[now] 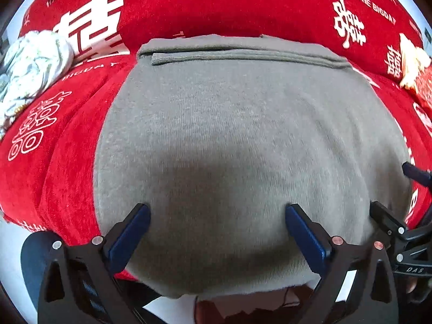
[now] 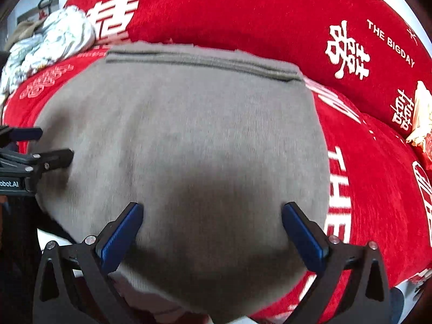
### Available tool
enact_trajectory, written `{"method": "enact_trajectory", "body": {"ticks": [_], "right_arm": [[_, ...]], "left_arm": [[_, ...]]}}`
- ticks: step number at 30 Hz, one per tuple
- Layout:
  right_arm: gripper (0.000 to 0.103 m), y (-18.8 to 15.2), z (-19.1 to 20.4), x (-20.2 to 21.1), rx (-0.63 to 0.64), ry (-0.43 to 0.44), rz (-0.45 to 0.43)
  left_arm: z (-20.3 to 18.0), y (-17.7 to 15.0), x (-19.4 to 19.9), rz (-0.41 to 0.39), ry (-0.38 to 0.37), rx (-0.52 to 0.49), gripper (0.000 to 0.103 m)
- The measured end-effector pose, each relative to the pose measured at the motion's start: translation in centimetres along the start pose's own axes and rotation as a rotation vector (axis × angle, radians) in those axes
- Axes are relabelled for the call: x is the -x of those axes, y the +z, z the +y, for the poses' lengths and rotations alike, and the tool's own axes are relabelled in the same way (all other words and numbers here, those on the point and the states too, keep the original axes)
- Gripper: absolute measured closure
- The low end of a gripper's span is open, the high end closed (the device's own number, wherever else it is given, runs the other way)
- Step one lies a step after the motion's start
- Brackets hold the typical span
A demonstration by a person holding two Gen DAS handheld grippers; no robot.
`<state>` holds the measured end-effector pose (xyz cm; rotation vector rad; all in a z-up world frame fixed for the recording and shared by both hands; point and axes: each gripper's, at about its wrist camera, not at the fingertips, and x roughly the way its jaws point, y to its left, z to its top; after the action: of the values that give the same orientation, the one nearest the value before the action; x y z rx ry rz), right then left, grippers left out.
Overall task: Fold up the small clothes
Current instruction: 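Move both open grippers over the sweater to its hem edge, then close both grippers on the grey sweater hem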
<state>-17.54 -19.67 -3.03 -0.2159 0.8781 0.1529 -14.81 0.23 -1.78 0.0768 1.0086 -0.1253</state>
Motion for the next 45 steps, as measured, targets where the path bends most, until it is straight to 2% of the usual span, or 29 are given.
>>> {"method": "enact_trajectory", "body": {"ticks": [4, 7, 8, 10, 12, 15, 20, 22, 25, 27, 28, 30, 32, 33, 34, 35, 36, 40, 42, 45], "right_arm": [[0.0, -0.8, 0.2, 0.3, 0.038, -0.022, 0.056], [0.0, -1.0, -0.6, 0.9, 0.007, -0.031, 0.074], [0.0, -1.1, -1.2, 1.2, -0.021, -0.035, 0.07], [0.0, -1.1, -2.5, 1.4, -0.077, -0.053, 0.07], [0.0, -1.6, -4.5, 1.1, -0.171, -0.072, 0.107], [0.0, -2.2, -5.8, 0.2, -0.242, -0.015, 0.149], [0.002, -2.1, -3.7, 0.4, -0.145, -0.02, 0.144], [0.002, -2.1, -2.7, 0.6, -0.106, -0.028, 0.145], [0.002, -2.2, -2.6, 0.5, -0.108, -0.022, 0.163], [0.004, -2.2, -2.5, 0.6, -0.106, -0.022, 0.159], [0.008, -2.0, -2.3, 0.6, -0.1, -0.022, 0.154], [0.015, -1.9, -1.9, 0.8, -0.084, -0.018, 0.141], [0.027, -1.8, -1.5, 1.1, -0.075, -0.011, 0.123], [0.04, -1.7, -1.5, 1.4, -0.073, -0.004, 0.11], [0.059, -1.5, -1.4, 1.5, -0.075, 0.008, 0.104], [0.073, -1.5, -1.5, 1.8, -0.078, 0.023, 0.099], [0.086, -1.3, -1.7, 2.1, -0.088, 0.056, 0.095], [0.087, -0.9, -3.8, 2.6, -0.186, 0.181, 0.075], [0.088, -0.1, -5.5, 3.2, -0.267, 0.254, 0.024], [0.088, 1.7, -7.3, 3.4, -0.328, 0.279, -0.042]], "left_arm": [[0.1, -0.7, 0.5, -0.002, 0.018, -0.013, 0.002], [1.1, -1.1, 0.8, -0.002, 0.036, 0.013, 0.002], [1.9, -1.3, 0.8, 0.0, 0.047, 0.045, 0.002], [3.6, -1.6, 0.5, 0.016, 0.022, 0.122, 0.002], [5.5, -1.7, 0.0, 0.039, -0.003, 0.211, 0.002], [6.2, -1.9, -0.4, 0.055, -0.029, 0.261, 0.002], [6.1, -2.1, -0.5, 0.099, -0.036, 0.241, 0.001], [7.3, -2.6, -0.4, 0.129, -0.07, 0.284, 0.001], [9.3, -3.4, -0.6, 0.133, -0.145, 0.389, 0.001], [9.2, -3.6, -1.7, 0.185, -0.197, 0.396, 0.002], [8.8, -3.6, -1.9, 0.193, -0.188, 0.381, 0.002], [7.7, -3.3, -1.2, 0.163, -0.164, 0.336, 0.009], [6.7, -3.2, -0.2, 0.134, -0.148, 0.28, 0.031], [6.3, -3.1, 0.1, 0.122, -0.145, 0.26, 0.039], [6.0, -3.1, 0.6, 0.11, -0.15, 0.24, 0.058], [5.8, -3.1, 1.0, 0.105, -0.161, 0.225, 0.079], [5.8, -3.0, 1.2, 0.107, -0.162, 0.215, 0.081], [6.1, -1.8, 2.2, 0.091, -0.188, 0.2, 0.087], [6.5, -0.2, 3.0, 0.061, -0.218, 0.208, 0.087], [6.3, 2.4, 3.4, 0.005, -0.214, 0.195, 0.087]]}}
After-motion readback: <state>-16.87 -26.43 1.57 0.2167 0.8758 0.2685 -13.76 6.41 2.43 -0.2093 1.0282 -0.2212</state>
